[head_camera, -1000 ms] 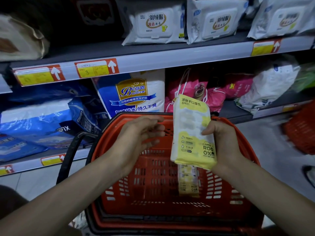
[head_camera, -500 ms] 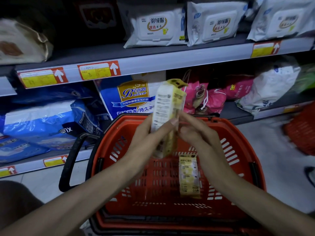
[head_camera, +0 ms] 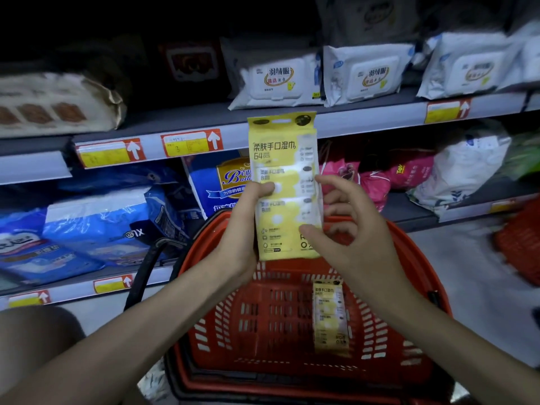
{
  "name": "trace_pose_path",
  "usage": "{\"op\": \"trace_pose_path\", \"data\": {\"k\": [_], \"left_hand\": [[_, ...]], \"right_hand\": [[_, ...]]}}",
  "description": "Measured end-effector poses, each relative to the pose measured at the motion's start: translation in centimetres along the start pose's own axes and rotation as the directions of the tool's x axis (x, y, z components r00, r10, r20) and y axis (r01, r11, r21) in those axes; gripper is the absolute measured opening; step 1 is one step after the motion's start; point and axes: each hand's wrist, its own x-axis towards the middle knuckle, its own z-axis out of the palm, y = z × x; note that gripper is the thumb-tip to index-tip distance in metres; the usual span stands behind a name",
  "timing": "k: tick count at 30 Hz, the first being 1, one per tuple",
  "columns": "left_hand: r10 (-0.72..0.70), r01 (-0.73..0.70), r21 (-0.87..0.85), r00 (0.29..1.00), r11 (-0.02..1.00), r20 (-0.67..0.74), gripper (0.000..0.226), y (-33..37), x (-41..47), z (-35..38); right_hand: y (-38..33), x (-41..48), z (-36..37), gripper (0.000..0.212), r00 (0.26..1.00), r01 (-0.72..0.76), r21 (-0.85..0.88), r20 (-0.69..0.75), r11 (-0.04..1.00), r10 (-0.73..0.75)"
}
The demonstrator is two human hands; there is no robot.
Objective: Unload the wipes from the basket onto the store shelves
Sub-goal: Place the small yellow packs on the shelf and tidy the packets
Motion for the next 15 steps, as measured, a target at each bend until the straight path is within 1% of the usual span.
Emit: {"op": "trace_pose_path", "data": {"k": [2,4,6,9,12,13,14,15], "left_hand": [[0.051,-0.051,0.001,0.999,0.999,-0.006,0.030,1.0,-0.3,0.6],[0.121,-0.121,0.020,0.992,0.992,-0.017,0.028,1.9,-0.5,1.1],[0.194,-0.194,0.053,0.981,0.980,0.000,0.034,2.9,-0.7,1.7],[0.278,-0.281,0.109,0.959,0.953,0.047,0.048,4.6,-0.9,2.5],[0.297,-0.313,0.194,0.949,0.930,0.109,0.078,6.8,-1.3,3.4],[0.303,-0.328,0.234,0.943,0.915,0.135,0.082,7.8,-1.4,3.8],[0.321,-0.355,0.267,0.933,0.896,0.163,0.081,8.9,-1.6,4.2],[0.349,-0.394,0.312,0.917,0.864,0.192,0.073,10.0,-1.7,4.6]], "right_hand": [[-0.7,0.3,-0.1,0.078,0.999,0.032,-0.079,0.030,0.996,-0.030],[-1.7,0.5,-0.4,0.087,0.998,0.049,-0.097,0.044,0.994,-0.045],[-3.1,0.8,-0.9,0.087,0.996,0.081,-0.072,0.030,0.994,-0.079],[-5.4,1.0,-1.4,0.085,0.991,0.132,-0.011,-0.033,0.991,-0.132],[-7.3,1.5,-2.0,0.084,0.986,0.152,0.090,-0.080,0.984,-0.145],[-8.0,1.9,-2.2,0.085,0.984,0.159,0.109,-0.101,0.981,-0.149],[-8.7,2.2,-2.5,0.086,0.980,0.168,0.126,-0.128,0.978,-0.152],[-9.3,2.8,-2.8,0.087,0.976,0.175,0.146,-0.157,0.974,-0.152]]}}
